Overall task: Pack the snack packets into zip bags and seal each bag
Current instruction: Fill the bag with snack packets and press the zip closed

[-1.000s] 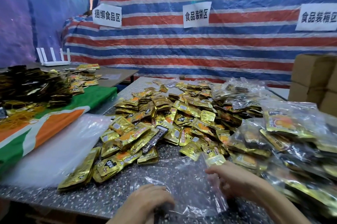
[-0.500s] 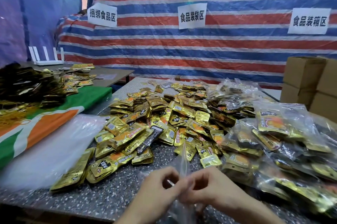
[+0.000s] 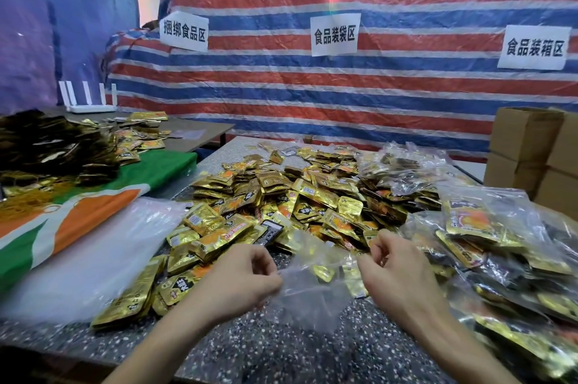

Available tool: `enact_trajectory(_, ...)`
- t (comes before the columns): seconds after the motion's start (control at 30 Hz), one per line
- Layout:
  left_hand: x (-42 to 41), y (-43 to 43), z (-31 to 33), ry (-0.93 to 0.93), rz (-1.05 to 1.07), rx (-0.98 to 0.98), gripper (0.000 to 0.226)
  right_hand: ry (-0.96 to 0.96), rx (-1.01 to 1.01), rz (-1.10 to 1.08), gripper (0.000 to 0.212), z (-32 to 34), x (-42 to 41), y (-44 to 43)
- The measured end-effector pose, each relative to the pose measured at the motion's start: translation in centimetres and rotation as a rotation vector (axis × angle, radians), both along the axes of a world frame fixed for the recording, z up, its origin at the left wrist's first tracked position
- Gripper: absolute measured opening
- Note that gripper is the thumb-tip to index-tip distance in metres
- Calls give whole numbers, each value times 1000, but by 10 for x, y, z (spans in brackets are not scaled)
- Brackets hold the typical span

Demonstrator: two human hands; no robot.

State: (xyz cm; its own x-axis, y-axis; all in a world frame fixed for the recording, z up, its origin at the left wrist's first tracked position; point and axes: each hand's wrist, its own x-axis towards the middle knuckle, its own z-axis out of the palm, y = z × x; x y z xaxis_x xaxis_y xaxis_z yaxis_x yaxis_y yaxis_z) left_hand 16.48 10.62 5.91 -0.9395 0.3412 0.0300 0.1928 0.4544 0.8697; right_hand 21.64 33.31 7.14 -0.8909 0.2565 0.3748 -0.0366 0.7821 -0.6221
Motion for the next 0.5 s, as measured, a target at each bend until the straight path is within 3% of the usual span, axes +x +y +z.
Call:
enact_trajectory(0.13, 2, 4, -1, 17, 17, 35, 8, -151, -210, 260, 7, -3, -10, -13)
enact_trajectory(0.27, 0, -4, -5, 72, 149, 64, 9, -256, -550, 440, 33, -6, -24, -18)
enact_trajectory(0.37, -2, -16, -5, 70, 195, 93, 12, -222, -668, 366, 54, -11, -43, -12)
enact_trajectory(0.43, -4, -23, -6, 60, 217, 114, 16, -181, -574, 255, 39, -20, -57, -6)
enact_trajectory(0.5, -5, -27, -8, 73, 225, 89, 15, -150, -231, 161, 17, -37, -72, 3)
